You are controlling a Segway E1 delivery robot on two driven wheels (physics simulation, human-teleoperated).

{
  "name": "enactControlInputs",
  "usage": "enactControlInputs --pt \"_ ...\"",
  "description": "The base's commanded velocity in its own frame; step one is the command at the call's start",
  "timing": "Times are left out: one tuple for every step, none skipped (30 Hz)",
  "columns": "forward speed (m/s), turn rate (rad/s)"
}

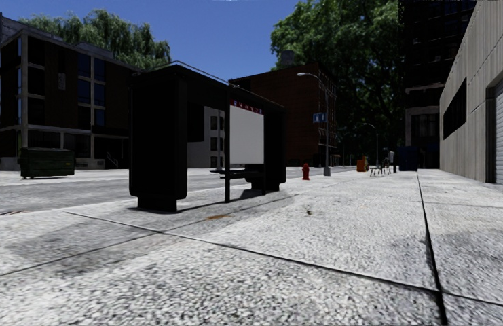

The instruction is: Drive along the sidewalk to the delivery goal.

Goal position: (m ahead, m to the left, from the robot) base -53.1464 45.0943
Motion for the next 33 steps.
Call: enactControlInputs --pt "1.29 0.79" --pt "1.29 0.79" --pt "1.3 0.79" --pt "1.3 0.79" --pt "1.3 0.79" --pt "1.3 0.79" --pt "1.31 0.79" --pt "1.32 0.79" --pt "1.32 0.79" --pt "1.33 0.79" --pt "1.34 0.8" --pt "1.34 0.81" --pt "1.34 0.81" --pt "1.34 0.81" --pt "1.34 0.83" --pt "1.34 0.84" --pt "1.35 0.85" --pt "1.35 0.85" --pt "1.35 0.85" --pt "1.36 0.86" --pt "1.37 0.86" --pt "1.39 0.86" --pt "1.41 0.86" --pt "1.41 0.86" --pt "1.42 0.86" --pt "1.42 0.86" --pt "1.43 0.86" --pt "1.43 0.86" --pt "1.43 0.86" --pt "1.43 0.86" --pt "1.43 0.86" --pt "1.44 0.86" --pt "1.44 0.86"
